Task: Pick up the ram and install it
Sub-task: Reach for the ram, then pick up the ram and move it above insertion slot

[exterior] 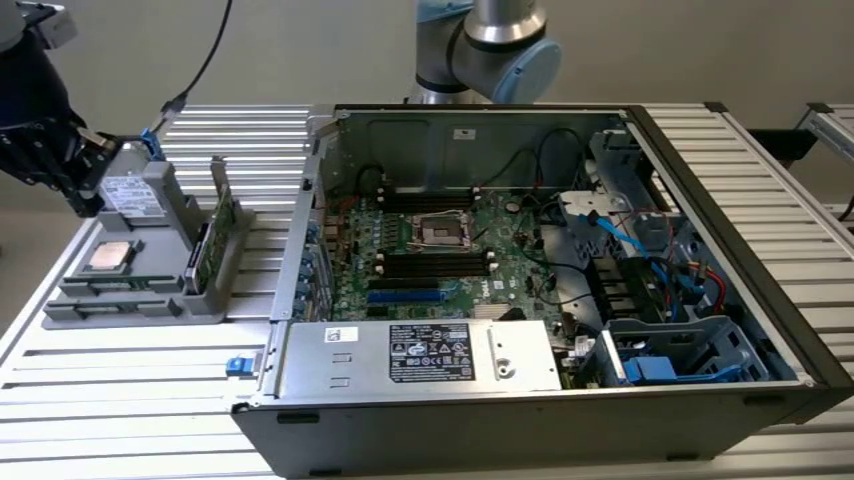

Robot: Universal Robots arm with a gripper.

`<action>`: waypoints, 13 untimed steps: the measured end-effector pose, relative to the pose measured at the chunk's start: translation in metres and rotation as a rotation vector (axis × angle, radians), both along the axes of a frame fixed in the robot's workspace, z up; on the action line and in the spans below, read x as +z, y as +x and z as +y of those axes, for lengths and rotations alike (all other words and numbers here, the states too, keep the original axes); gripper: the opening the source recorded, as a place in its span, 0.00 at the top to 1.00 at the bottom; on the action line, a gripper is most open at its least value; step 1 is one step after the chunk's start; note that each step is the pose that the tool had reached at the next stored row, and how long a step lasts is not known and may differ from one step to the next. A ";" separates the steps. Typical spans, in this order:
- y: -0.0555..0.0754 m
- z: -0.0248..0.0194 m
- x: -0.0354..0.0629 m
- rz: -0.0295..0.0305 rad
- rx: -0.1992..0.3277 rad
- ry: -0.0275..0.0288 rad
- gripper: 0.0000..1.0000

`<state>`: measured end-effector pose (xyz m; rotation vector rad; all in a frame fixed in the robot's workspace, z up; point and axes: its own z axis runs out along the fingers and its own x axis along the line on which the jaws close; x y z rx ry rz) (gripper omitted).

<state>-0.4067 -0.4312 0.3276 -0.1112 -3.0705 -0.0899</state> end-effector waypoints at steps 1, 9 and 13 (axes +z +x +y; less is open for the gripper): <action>0.000 -0.0012 -0.0007 0.0000 0.000 0.0009 0.90; 0.000 -0.0035 -0.0024 0.0001 0.000 0.0037 0.90; 0.000 -0.0035 -0.0024 0.0001 0.000 0.0037 0.90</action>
